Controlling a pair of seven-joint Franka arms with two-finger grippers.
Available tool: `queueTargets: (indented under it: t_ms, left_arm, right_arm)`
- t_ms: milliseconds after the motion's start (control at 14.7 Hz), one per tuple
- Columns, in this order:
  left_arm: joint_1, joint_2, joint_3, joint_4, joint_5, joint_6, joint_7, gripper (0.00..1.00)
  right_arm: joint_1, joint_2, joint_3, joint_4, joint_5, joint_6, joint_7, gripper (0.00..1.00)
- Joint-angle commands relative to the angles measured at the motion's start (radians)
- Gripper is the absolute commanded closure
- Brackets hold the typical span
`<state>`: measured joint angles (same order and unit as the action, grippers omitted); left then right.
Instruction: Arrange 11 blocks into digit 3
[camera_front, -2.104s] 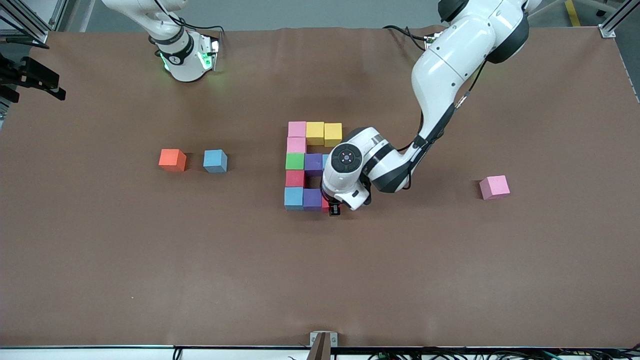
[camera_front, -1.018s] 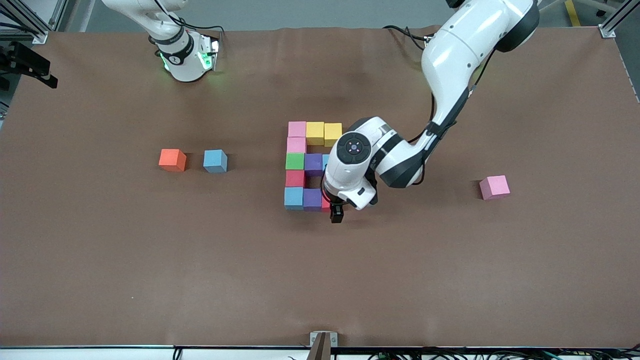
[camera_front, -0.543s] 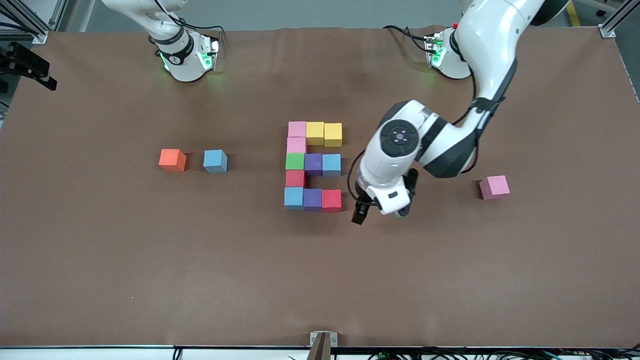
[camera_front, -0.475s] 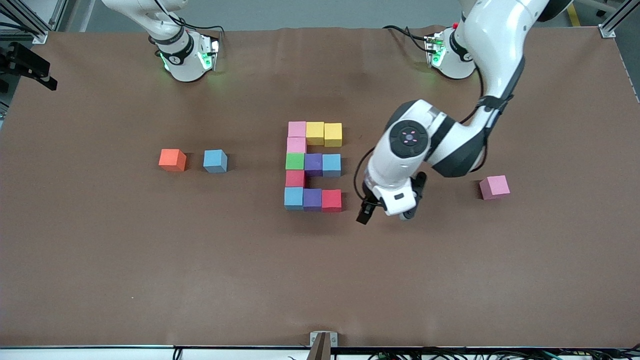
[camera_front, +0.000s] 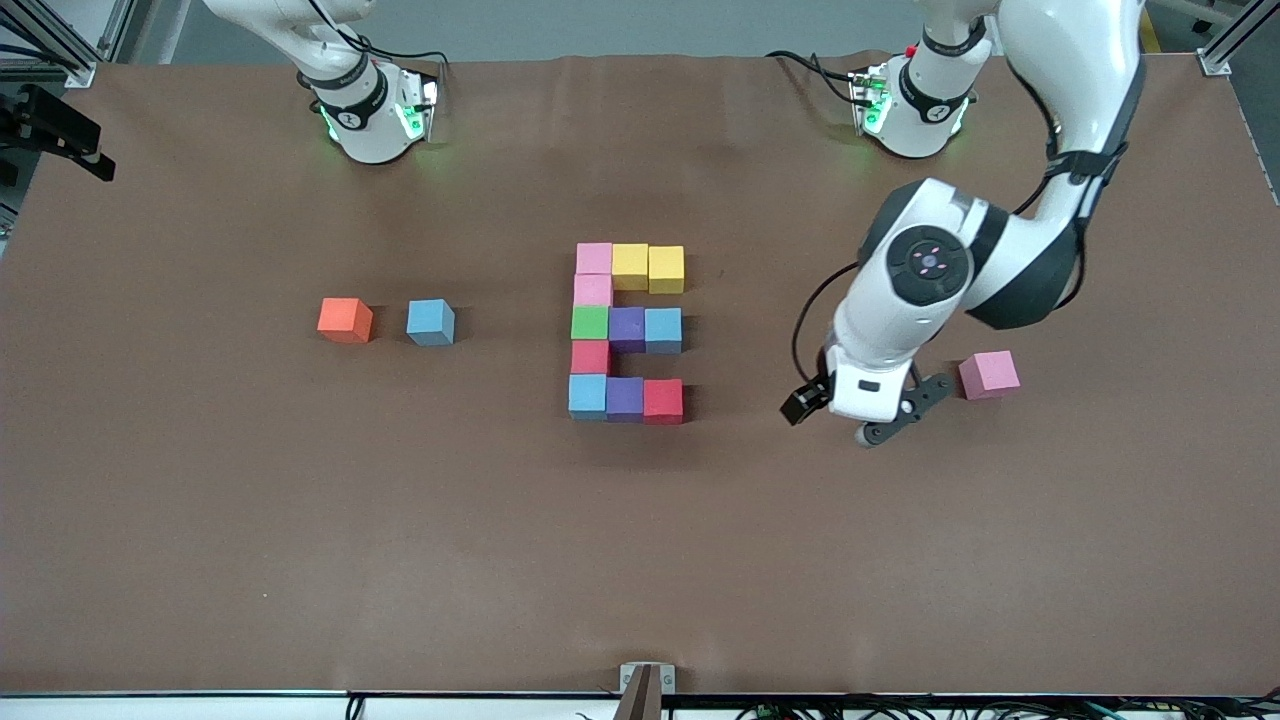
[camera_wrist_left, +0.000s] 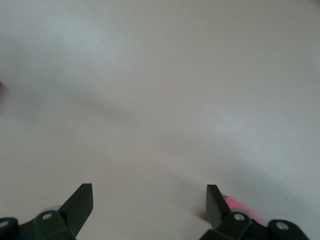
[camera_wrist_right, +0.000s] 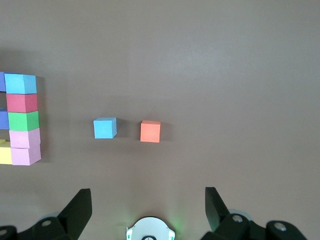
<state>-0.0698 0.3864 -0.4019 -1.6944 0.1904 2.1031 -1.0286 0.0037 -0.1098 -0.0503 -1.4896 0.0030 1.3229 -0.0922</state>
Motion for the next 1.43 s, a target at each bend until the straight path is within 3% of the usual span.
queueTargets:
  t_ms: [0,543,679,1222,1358]
  left_arm:
    - [0.062,-0.131,-0.002,-0.096,-0.022,-0.032,0.262,0.0]
    - [0.289,-0.325,-0.002,-0.034,-0.124,-0.343,0.789,0.0]
    - [0.341,-0.366,0.0,-0.034,-0.173,-0.348,0.857,0.0]
    - [0.381,-0.391,0.014,0.013,-0.186,-0.376,0.969,0.0]
    - [0.355,-0.391,0.064,0.021,-0.189,-0.376,0.973,0.0]
  right_arm:
    - [0.004,-0.011,-0.003,-0.012,0.015,-0.002,0.014,0.0]
    - [-0.002,-0.011,-0.01,-0.014,0.029,-0.016,0.014,0.0]
    - [-0.001,-0.011,-0.01,-0.014,0.028,-0.019,0.029,0.0]
    - [0.002,-0.011,-0.005,-0.014,0.014,-0.01,0.031,0.0]
    - [0.001,-0.011,-0.005,-0.014,0.014,-0.013,0.032,0.0]
